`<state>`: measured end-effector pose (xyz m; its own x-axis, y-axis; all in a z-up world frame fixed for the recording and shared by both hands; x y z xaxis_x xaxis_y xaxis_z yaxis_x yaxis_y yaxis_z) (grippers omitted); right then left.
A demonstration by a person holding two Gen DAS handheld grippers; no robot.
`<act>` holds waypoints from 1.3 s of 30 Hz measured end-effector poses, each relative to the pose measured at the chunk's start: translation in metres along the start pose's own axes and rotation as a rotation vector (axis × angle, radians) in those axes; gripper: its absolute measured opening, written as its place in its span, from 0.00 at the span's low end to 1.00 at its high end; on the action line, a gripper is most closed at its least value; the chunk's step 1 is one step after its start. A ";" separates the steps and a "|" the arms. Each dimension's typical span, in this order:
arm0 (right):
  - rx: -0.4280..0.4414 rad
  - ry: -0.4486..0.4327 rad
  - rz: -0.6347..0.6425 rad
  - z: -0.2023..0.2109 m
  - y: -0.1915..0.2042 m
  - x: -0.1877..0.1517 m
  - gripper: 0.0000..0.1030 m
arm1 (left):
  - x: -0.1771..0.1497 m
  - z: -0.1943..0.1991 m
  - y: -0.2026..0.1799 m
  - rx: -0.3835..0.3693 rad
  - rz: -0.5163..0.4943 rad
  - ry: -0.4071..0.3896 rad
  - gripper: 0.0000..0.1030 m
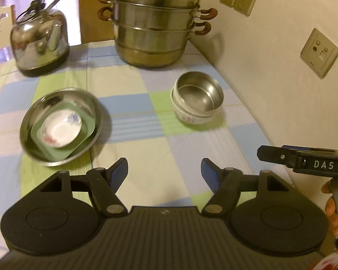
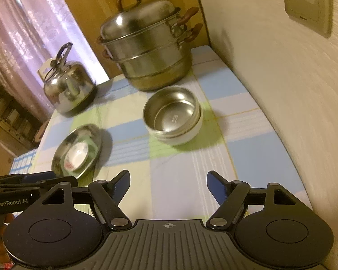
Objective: Organize plates and bowls
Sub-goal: 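Pull both tools back from the bowl stack, then move both open tools toward the stacked bowls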
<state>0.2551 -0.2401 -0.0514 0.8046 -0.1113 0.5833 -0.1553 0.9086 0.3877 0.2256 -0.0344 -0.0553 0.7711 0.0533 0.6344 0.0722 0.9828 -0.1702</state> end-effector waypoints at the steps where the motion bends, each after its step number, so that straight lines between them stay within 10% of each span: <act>1: 0.000 0.004 0.004 0.003 0.000 -0.005 0.74 | -0.005 0.003 -0.001 0.000 0.005 0.003 0.68; 39: 0.066 0.133 0.143 0.031 0.014 -0.118 0.75 | -0.107 0.062 -0.006 0.142 0.111 0.042 0.68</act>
<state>0.1408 -0.2266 -0.0926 0.8396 0.0746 0.5381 -0.3070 0.8824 0.3565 0.1032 -0.0352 -0.0757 0.7954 0.1582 0.5850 -0.1025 0.9865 -0.1275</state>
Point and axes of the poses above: each gripper's, at about its wrist camera, not at the fingertips, and z roughly against the way its jaws point, y to its left, x to its top, the point moved 8 cm from there along -z, roughly the way its jaws point, and after that the axes turned 1 degree about -y, right-handed, at the moved point
